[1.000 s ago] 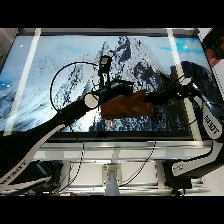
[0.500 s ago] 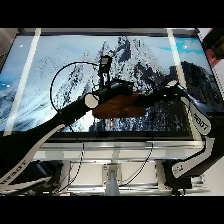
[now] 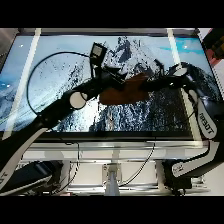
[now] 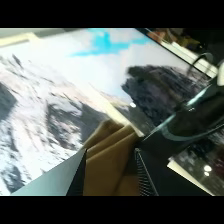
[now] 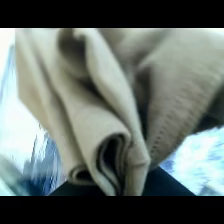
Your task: Fold the clothes and pants, and hang the long-sleeved shirts on hangers.
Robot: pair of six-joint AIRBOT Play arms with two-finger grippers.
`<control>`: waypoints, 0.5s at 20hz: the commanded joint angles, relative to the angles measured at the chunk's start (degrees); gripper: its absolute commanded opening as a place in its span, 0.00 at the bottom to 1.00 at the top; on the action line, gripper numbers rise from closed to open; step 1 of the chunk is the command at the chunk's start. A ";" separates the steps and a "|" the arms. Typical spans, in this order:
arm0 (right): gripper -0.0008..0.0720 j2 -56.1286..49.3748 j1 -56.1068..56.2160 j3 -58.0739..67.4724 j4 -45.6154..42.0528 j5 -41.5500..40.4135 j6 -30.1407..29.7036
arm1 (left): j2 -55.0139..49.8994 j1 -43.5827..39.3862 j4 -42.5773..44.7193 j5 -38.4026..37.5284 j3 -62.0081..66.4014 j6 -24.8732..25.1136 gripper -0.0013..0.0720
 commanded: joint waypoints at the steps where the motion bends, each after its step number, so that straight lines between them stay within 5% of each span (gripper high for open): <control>1: 0.03 5.75 -9.68 1.99 -2.49 -0.50 0.52 | 5.70 7.10 2.64 -8.85 -0.02 -0.04 0.50; 3: 0.03 9.07 -17.42 1.99 -5.90 -0.48 1.97 | 8.41 14.40 2.71 -17.42 -0.02 -0.04 0.37; 10: 0.03 14.84 -48.76 1.92 -16.92 2.43 17.31 | 14.23 42.69 3.30 -39.26 -0.02 -0.04 0.21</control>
